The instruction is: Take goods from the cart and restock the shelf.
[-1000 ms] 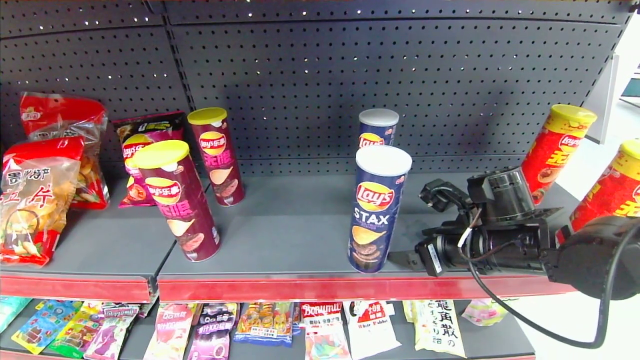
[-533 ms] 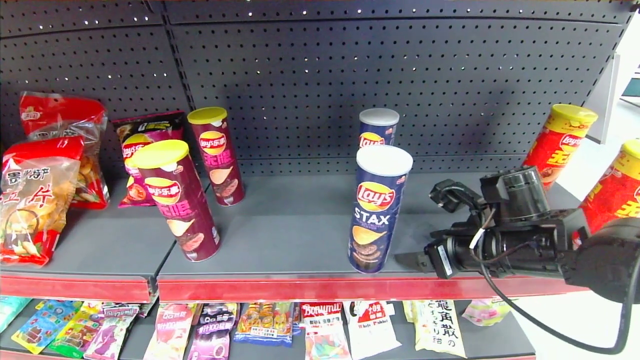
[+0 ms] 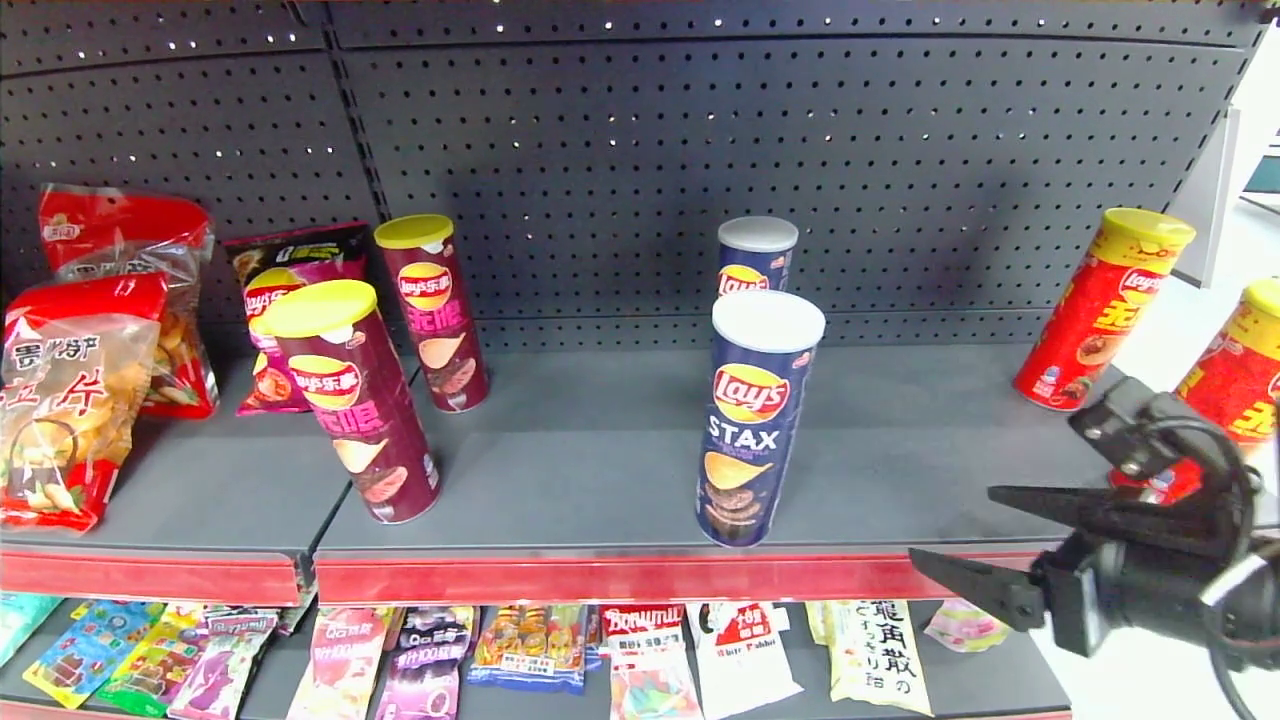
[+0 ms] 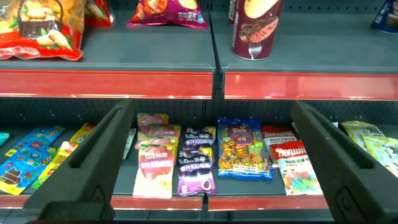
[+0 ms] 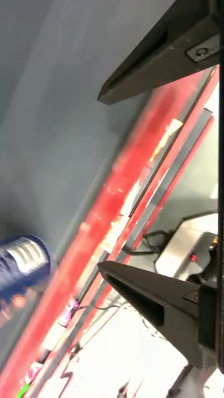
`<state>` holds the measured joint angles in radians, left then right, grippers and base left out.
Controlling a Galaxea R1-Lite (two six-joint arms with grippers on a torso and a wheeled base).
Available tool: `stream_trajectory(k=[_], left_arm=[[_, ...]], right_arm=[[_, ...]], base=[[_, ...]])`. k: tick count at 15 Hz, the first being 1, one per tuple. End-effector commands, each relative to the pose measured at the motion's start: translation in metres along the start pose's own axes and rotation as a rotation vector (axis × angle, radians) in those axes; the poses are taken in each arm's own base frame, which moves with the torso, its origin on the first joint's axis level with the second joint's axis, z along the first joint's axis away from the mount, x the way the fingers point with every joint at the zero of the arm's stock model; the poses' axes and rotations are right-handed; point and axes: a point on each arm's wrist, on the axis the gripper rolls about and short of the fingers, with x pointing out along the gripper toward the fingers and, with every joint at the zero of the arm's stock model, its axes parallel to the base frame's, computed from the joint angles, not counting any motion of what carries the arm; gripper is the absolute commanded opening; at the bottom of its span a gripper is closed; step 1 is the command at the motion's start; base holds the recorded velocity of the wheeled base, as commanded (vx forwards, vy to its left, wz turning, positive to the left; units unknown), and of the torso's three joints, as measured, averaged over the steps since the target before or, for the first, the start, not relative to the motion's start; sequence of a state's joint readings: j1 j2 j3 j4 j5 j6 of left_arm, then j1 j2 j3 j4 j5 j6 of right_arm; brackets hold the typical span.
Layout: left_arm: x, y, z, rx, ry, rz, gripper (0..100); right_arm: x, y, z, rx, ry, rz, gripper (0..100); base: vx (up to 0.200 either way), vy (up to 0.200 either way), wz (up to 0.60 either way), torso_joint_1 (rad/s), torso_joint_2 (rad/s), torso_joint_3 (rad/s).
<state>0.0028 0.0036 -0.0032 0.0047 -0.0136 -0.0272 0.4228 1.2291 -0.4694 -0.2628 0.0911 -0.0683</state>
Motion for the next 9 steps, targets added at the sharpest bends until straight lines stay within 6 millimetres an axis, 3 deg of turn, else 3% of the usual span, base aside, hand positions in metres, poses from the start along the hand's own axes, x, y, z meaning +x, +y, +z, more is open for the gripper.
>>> stream_trajectory(k=[1,5,9], left_arm=[[0.000,0.000,0.000,0.000,-0.001,0.000,100],[0.000,0.000,0.000,0.000,-0.001,0.000,100],[0.000,0.000,0.000,0.000,-0.001,0.000,100]], right_arm=[[-0.063,0.004,-0.045,-0.033,-0.147,-0.058,100],[-0.097,0.008,-0.088,-0.044,-0.284,-0.144,100],[-0.113,0.017,-0.118,-0.033,-0.357,-0.244,100]], base=[[0.000,0.000,0.00,0.000,0.00,0.000],[0.000,0.000,0.00,0.000,0.00,0.000],[0.000,0.000,0.00,0.000,0.00,0.000]])
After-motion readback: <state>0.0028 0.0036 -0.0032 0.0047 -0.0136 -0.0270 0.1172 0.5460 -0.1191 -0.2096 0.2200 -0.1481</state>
